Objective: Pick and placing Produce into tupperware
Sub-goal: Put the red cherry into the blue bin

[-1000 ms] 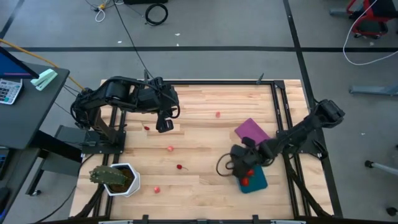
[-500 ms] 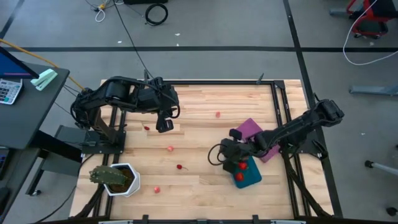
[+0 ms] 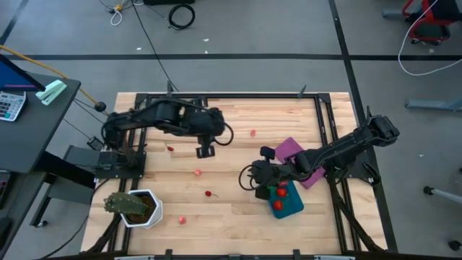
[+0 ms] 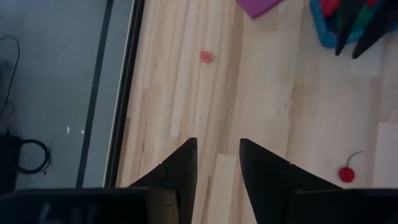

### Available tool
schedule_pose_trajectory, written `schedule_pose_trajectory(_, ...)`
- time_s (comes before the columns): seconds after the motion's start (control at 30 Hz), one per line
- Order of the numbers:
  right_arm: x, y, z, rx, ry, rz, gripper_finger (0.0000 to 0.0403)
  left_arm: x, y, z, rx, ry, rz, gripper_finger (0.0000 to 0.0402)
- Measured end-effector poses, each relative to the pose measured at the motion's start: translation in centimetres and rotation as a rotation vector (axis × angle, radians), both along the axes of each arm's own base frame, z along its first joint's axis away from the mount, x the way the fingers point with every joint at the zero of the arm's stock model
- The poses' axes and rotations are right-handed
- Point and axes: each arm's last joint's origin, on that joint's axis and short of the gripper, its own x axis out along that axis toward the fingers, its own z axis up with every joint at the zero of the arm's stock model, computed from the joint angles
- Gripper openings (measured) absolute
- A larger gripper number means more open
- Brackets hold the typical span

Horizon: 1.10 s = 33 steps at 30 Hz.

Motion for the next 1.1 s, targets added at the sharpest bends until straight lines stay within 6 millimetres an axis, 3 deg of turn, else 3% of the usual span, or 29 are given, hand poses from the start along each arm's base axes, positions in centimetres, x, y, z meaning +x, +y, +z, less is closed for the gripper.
schedule_pose_trajectory(0.13, 0.0, -0.1, 0.0, -0.037, -0.005, -0.025, 0.0126, 0.7, 0.2, -0.7, -0.017, 0.015, 0.021, 0.0136)
schedule_pose_trajectory(0.3, -0.2, -0.4, 0.0, -0.093, -0.004, -0.074, 0.0146, 0.2, 0.1, -0.2, -0.068, -0.001, 0.003, 0.0131)
schedule_pose_trajectory(0.57, -1.2, 0.0, -0.7, -0.019, 0.077, -0.146, 0.0147, -3.6, -1.2, 2.7, -0.15, -0.1, -0.073, 0.0105)
schedule_pose_trajectory(0.67, -1.5, 0.4, -0.9, 0.002, 0.092, -0.164, 0.0147, -5.7, -1.5, 2.3, -0.155, -0.07, -0.078, 0.0098)
schedule_pose_trajectory(0.77, -1.7, 1.0, -0.9, 0.012, 0.089, -0.156, 0.0147, -8.5, -1.3, -0.5, -0.156, 0.032, -0.016, 0.0094)
schedule_pose_trajectory(0.9, -1.9, 1.5, -0.9, 0.012, 0.09, -0.136, 0.0146, -12.3, -0.6, -6.3, -0.114, 0.134, 0.133, 0.0098)
schedule_pose_trajectory(1.1, -1.9, 1.5, -0.9, -0.011, 0.085, -0.138, 0.0146, -15.3, 0.3, -15.3, -0.101, 0.103, 0.11, 0.0107)
